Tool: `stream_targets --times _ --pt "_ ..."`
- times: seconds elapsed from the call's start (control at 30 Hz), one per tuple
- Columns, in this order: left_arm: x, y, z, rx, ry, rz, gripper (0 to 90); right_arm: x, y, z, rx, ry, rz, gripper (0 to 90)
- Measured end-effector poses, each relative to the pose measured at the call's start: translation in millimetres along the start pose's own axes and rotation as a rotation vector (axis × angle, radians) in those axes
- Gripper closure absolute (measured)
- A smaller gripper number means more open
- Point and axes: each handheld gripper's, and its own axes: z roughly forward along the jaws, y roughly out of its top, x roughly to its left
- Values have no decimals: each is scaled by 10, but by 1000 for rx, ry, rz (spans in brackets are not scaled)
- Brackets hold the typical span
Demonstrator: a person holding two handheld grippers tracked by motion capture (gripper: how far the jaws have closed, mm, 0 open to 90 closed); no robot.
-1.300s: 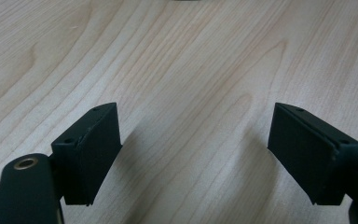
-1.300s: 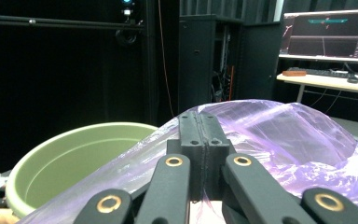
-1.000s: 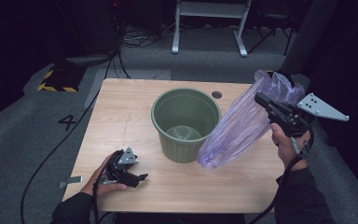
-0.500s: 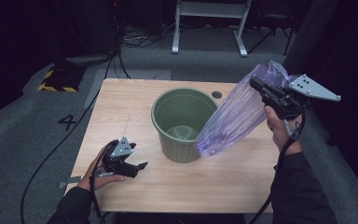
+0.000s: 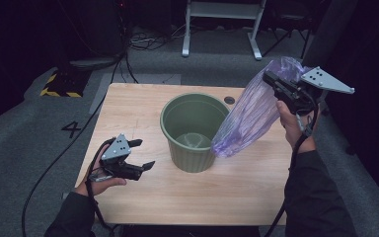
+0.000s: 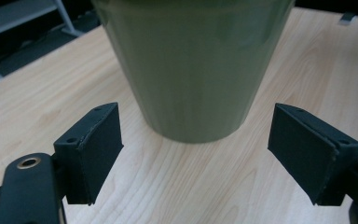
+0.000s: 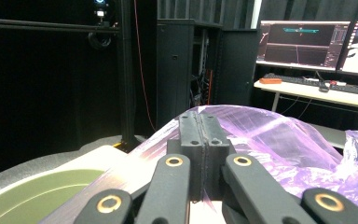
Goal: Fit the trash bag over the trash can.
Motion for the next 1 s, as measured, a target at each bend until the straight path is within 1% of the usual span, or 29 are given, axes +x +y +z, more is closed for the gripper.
stream_targets --times 0.13,0.2,0.23,0.27,0.3,0.37,0.4,0.43,0.47,0.5,0.53,0.57,0.6,0.63,0.67,0.77,0.87,1.0 --pt "-52 161 -50 -36 -24 24 180 32 -1 41 9 2 -10 900" --pt "-105 275 -46 -55 -46 41 181 43 0 55 11 3 -10 900" --pt "-132 305 -40 -70 -38 59 183 50 2 65 13 1 -17 900" --pt "-185 341 -14 -82 -13 93 195 56 3 71 14 0 -17 900" --pt "-218 366 23 -71 -5 114 213 61 4 80 15 0 -16 900" --pt "-262 393 116 -27 9 146 219 69 2 95 18 -1 -20 900" --pt "-271 401 152 -17 1 151 220 74 0 103 19 -1 -18 900" --pt "-278 406 167 -13 -2 151 220 75 -3 111 20 0 -18 900" --pt "-269 436 179 3 -16 153 220 76 -6 116 23 1 -18 900" --pt "-257 460 177 7 -29 140 216 81 -11 125 28 -2 -19 900" --pt "-229 503 142 -11 -28 134 208 83 -13 130 27 -1 -19 900" --pt "-188 546 91 -35 -14 132 208 86 -20 134 31 1 -18 900" --pt "-172 563 75 -45 -15 117 208 88 -27 139 32 0 -22 900" --pt "-121 609 33 -60 -11 98 208 90 -30 140 33 0 -21 900" --pt "-90 647 8 -64 -1 95 208 89 -38 140 35 -1 -21 900" --pt "-42 772 -33 -60 3 99 208 78 -59 141 36 -6 -17 900" --pt "-57 901 -34 -79 -30 108 208 70 -69 145 43 -12 -17 900" --pt "-171 1071 45 -98 -85 130 208 67 -71 148 46 -18 -18 900"
